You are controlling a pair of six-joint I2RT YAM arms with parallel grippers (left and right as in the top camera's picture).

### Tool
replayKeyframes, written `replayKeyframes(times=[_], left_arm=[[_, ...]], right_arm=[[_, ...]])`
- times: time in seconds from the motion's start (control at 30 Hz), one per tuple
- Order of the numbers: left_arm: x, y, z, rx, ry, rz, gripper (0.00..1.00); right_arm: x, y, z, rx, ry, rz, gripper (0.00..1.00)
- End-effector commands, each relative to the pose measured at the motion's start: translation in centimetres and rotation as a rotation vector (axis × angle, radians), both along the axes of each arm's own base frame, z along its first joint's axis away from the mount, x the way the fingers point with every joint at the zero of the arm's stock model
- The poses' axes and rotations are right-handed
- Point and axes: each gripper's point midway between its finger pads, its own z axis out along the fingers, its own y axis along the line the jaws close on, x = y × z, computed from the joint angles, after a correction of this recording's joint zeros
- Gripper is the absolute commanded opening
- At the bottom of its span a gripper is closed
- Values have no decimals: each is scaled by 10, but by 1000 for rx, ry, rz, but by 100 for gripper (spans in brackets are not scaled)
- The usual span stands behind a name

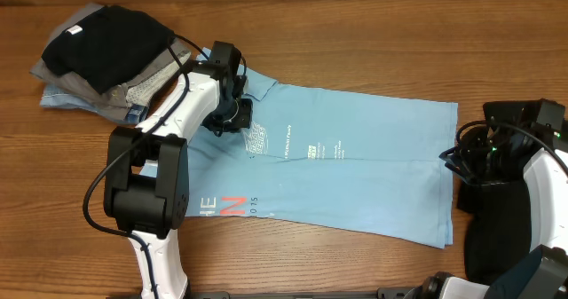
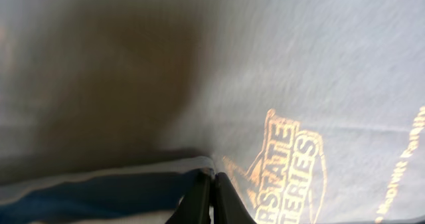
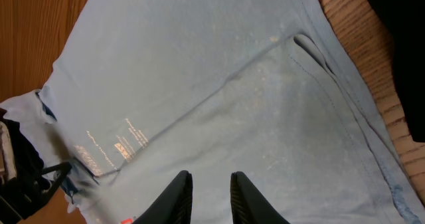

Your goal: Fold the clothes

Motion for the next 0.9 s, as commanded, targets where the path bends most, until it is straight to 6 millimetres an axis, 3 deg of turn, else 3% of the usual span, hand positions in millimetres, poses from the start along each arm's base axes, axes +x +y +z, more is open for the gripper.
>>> replayKeyframes(times=[0.0, 0.07, 0.1, 0.17, 0.23, 0.33, 0.47, 0.5, 0.6, 0.73, 0.87], left_arm=[[14, -14, 9, -68, -43, 8, 4], [17, -18, 10, -90, -57, 5, 6], [19, -18, 10, -91, -62, 6, 12], [18, -18, 10, -92, -60, 13, 44], [15, -17, 10, -88, -46, 12, 61], [11, -12, 16, -74, -18, 5, 63], [38, -2, 56, -56, -93, 14, 67], [54, 0, 73, -42, -160, 6, 70], [81, 3, 91, -18, -273, 11, 75], [103, 1, 90, -23, -350, 17, 76], [119, 1, 72, -21, -374, 29, 76]], right_arm=[[4, -1, 5, -20, -25, 14, 23], [4, -1, 5, -20, -25, 14, 23], [4, -1, 5, -20, -24, 14, 23], [4, -1, 5, -20, -25, 14, 23], [4, -2, 5, -23, -24, 13, 24], [6, -6, 4, -49, -28, 9, 24], [16, -9, 7, -58, -75, 11, 28], [23, -6, 12, -33, -118, 18, 29], [38, 1, 22, 18, -201, 32, 31], [53, 6, 35, 61, -290, 44, 32], [57, 4, 36, 64, -298, 18, 32]])
